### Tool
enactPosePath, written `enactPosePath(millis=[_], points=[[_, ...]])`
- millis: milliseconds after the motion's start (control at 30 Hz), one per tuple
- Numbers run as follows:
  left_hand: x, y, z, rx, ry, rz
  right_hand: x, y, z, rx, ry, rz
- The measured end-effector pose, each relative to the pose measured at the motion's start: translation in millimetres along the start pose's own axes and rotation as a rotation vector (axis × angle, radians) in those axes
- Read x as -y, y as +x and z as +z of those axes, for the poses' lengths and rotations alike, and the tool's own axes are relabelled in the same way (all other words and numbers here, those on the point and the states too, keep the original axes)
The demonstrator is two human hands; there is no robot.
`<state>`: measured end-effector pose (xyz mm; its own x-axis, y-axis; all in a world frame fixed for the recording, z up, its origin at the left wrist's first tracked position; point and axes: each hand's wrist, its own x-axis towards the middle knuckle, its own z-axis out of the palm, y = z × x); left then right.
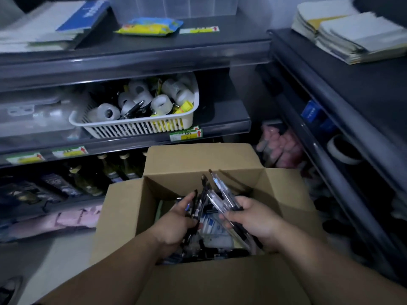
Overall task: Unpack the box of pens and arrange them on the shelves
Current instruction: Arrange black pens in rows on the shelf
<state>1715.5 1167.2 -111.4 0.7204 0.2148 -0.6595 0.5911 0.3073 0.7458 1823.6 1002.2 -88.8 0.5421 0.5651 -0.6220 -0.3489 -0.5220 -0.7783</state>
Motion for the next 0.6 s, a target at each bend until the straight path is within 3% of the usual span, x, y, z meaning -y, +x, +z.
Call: enactPosePath(millis=[233, 433, 600], points=[[-11.8, 2.6, -4.6, 0.221, 0.073, 0.032, 21.0, -42.2, 31.3, -0.243, 0.089, -0.090], [-31.4, -16.0, -0.1, 0.221, 0.185, 0.099, 24.9, -82.8, 42.1, -0.379, 0.216, -0.080], [-32.7, -39.9, 19.4, 0.262, 0.125, 0.092, 8.4, -123.7, 35.0, -0.437, 0.401, -0.081]])
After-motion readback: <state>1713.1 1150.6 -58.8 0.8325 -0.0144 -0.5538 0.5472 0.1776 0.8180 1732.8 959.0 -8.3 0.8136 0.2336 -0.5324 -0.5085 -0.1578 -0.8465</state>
